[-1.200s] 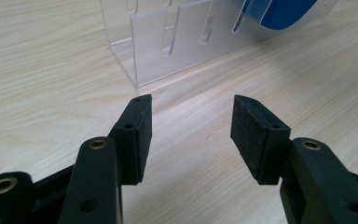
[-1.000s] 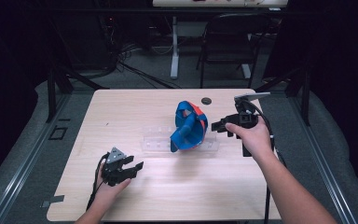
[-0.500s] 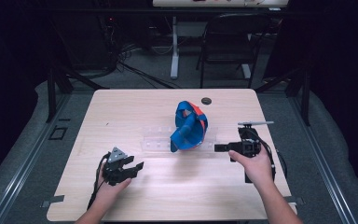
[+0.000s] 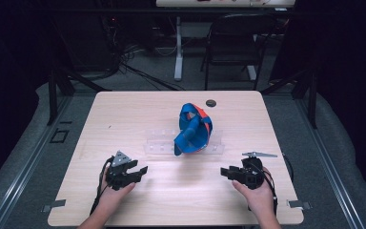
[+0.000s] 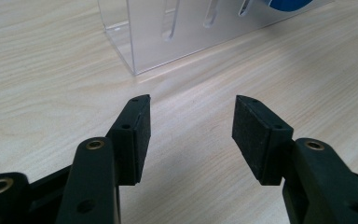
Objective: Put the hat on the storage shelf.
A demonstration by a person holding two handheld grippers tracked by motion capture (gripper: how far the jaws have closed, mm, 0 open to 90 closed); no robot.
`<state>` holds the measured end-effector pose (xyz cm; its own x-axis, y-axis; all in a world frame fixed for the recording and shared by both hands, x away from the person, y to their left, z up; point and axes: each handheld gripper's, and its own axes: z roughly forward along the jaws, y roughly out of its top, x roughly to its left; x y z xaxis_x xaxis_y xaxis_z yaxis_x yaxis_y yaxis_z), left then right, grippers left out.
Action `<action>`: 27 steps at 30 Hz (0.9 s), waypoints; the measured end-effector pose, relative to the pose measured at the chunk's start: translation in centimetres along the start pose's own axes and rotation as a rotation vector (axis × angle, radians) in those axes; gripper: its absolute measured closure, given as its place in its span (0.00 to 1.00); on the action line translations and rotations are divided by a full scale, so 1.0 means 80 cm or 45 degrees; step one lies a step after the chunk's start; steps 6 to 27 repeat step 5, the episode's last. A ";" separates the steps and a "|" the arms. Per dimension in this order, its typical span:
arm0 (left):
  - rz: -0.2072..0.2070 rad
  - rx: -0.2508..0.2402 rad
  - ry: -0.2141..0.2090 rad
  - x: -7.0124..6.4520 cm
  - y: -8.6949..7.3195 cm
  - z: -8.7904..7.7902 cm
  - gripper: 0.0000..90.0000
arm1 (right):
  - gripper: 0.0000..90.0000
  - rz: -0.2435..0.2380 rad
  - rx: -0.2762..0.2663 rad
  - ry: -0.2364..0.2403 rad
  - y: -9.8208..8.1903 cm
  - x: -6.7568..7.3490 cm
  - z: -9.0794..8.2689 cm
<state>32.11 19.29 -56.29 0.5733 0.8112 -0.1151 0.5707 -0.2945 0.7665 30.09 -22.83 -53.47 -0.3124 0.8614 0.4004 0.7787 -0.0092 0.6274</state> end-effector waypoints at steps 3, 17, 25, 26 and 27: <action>0.001 -0.002 -0.007 -0.001 0.000 0.001 0.53 | 0.60 -0.032 -0.053 -0.016 -0.016 -0.004 0.002; 0.012 0.002 -0.014 -0.001 0.000 0.001 0.53 | 0.60 -0.064 -0.110 -0.042 -0.027 -0.007 0.003; 0.012 0.002 -0.014 -0.001 0.000 0.001 0.53 | 0.60 -0.064 -0.110 -0.042 -0.027 -0.007 0.003; 0.012 0.002 -0.014 -0.001 0.000 0.001 0.53 | 0.60 -0.064 -0.110 -0.042 -0.027 -0.007 0.003; 0.012 0.002 -0.014 -0.001 0.000 0.001 0.53 | 0.60 -0.064 -0.110 -0.042 -0.027 -0.007 0.003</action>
